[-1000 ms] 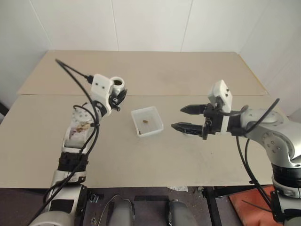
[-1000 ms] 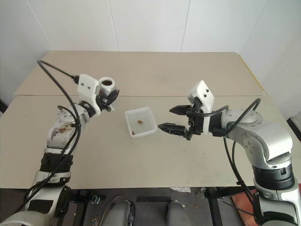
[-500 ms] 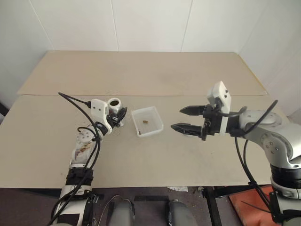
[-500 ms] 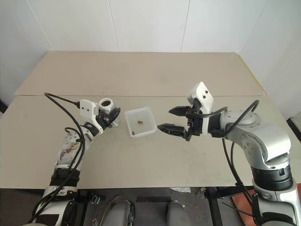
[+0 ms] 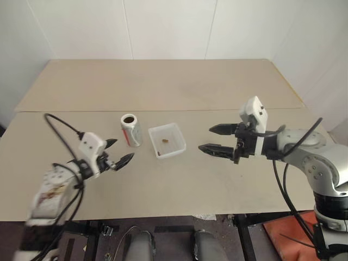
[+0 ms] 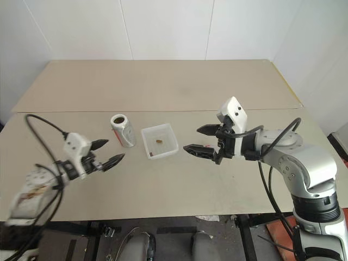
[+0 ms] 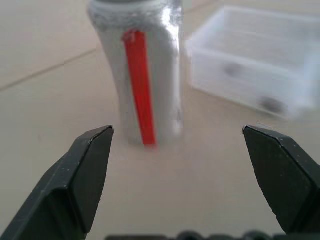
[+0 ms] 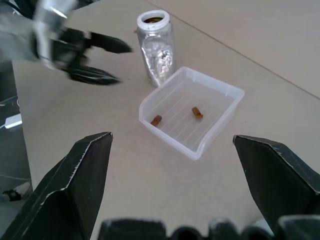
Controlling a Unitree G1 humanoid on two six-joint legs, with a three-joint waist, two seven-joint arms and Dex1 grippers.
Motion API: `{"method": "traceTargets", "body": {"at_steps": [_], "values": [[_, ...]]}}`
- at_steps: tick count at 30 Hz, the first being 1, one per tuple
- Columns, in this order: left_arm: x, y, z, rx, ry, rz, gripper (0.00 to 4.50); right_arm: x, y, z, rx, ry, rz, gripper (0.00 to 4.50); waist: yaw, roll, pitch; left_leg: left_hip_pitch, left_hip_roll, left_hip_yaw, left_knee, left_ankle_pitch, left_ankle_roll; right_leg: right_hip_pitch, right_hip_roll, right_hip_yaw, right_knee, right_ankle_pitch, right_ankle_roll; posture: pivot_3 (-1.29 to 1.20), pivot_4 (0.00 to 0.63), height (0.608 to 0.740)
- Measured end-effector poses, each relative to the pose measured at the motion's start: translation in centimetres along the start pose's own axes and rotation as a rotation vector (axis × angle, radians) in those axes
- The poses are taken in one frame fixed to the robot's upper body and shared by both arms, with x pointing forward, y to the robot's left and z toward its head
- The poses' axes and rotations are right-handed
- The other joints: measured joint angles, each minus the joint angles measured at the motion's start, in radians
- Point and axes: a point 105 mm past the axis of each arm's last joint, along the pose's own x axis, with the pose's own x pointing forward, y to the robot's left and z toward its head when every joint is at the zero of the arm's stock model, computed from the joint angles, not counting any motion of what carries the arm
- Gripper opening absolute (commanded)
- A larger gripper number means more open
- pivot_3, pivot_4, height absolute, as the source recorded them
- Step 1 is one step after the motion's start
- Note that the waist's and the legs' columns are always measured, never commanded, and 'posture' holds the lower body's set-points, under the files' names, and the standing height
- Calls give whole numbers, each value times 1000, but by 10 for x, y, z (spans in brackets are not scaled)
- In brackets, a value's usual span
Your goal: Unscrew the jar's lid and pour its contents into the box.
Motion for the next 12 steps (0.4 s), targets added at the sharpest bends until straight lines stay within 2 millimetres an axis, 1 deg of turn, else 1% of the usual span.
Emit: {"method": "traceTargets", "body": {"at_steps": [3, 6, 9, 12], "values": [[-35, -3, 31, 4, -50, -107, 4484, -3, 0, -1, -21, 2, 4, 4500, 9, 0, 0, 1, 0, 0, 0, 0, 0, 1, 0, 0, 0, -1, 0, 0, 150, 740], [-66, -6, 58, 17, -95, -210, 4484, -9, -3, 0, -50, 9, 4, 4500, 8, 0, 0, 1, 0, 1, -1, 0, 0, 0, 1, 0, -1, -1, 0, 0, 150, 740], [-85, -9, 73, 26, -116, -254, 4484, -13, -7, -2, -57, 15, 4, 4500, 8, 0, 0, 2, 0, 2, -1, 0, 0, 0, 1, 0, -1, -1, -1, 0, 150, 740], [-91, -13, 72, 26, -100, -258, 4484, -14, -8, -2, -63, 11, 10, 4500, 7, 0, 0, 2, 1, 2, -1, 0, 0, 0, 1, 1, 0, -1, -1, 0, 150, 740]]}}
